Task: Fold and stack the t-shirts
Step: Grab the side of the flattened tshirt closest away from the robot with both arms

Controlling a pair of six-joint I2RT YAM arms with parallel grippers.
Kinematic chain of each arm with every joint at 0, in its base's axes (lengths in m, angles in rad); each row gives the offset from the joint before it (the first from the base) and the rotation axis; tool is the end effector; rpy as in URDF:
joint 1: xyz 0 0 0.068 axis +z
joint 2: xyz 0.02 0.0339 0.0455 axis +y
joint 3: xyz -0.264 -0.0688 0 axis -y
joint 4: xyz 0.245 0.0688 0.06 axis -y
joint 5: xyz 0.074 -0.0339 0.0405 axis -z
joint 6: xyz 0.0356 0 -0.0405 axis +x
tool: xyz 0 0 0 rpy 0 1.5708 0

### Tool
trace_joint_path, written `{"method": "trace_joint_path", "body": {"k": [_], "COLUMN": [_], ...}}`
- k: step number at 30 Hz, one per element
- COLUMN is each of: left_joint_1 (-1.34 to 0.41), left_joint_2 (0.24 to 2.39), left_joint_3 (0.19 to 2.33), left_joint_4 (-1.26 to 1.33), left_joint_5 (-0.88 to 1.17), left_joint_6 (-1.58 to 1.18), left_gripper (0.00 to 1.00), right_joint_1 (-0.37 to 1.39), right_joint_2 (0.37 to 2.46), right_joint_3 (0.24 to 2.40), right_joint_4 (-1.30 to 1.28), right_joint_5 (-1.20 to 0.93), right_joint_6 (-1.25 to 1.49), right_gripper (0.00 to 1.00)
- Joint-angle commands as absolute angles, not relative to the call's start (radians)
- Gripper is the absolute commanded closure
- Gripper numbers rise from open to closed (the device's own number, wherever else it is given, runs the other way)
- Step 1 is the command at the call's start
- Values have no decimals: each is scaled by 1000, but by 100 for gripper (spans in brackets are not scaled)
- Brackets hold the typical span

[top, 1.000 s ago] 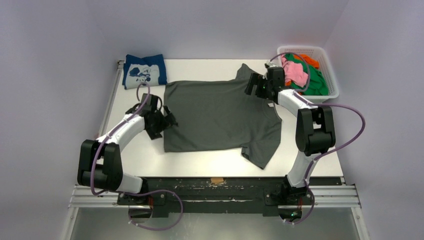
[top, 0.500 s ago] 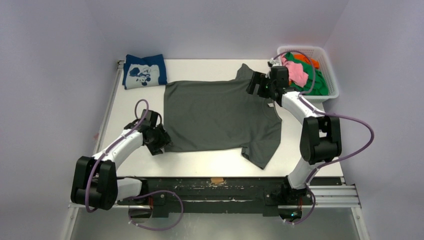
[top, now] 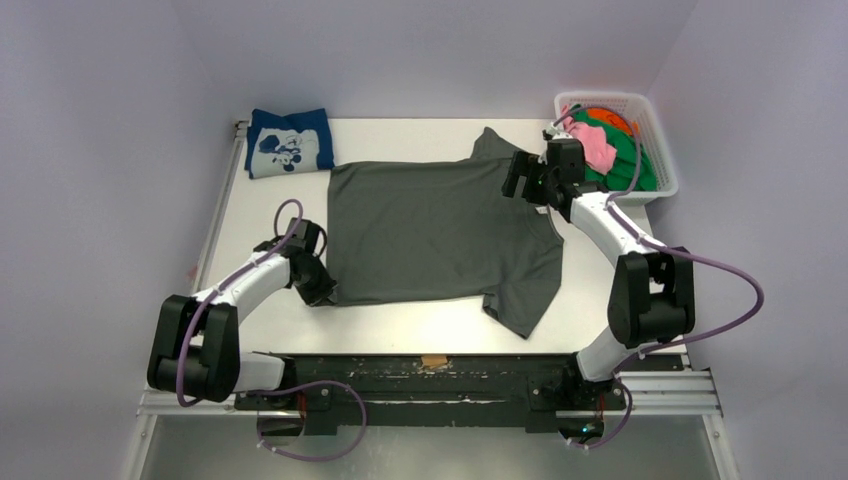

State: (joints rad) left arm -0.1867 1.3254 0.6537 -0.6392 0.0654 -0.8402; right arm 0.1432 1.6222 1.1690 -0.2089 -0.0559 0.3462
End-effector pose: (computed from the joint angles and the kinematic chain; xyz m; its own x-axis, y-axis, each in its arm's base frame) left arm 0.2090 -0.0418 0.1582 -0.7839 -0.6082 -0.1244 -0.5726 0.7858 -0.2335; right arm 0.3625 0.0543 0.2565 -0.6355 0.2507 -0.7303 0.0314 0.9534 0.2999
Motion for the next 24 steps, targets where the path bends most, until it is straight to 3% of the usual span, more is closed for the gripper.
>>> {"method": "trace_joint_path", "body": {"k": [1,10,12,18,24], "left_joint_1": [-193,-163,-163,-163,-163], "left_joint_2": [1344,1336,1346,1371,1368], "left_joint_3": [711,802,812,823,825], "left_joint_4": [-685,-768,-757,-724,-716], "left_joint_5": [33,-122,-111,-81,-66], "left_joint_6": [-804,-760,-748,-738,-724], "left_gripper": [100,100,100,100,100], "right_joint_1": [144,284,358,519,698], "right_joint_2": [1548,1429,1406,1296,1331], "right_joint_3": [1156,1073,1050,917,838], "right_joint_4": [-268,-561,-641,-779,-832], "right_joint_5": [29,135,135,-31,-13], "right_joint_6": [316,351,359,416,483], "right_gripper": [5,8,16,27,37]}}
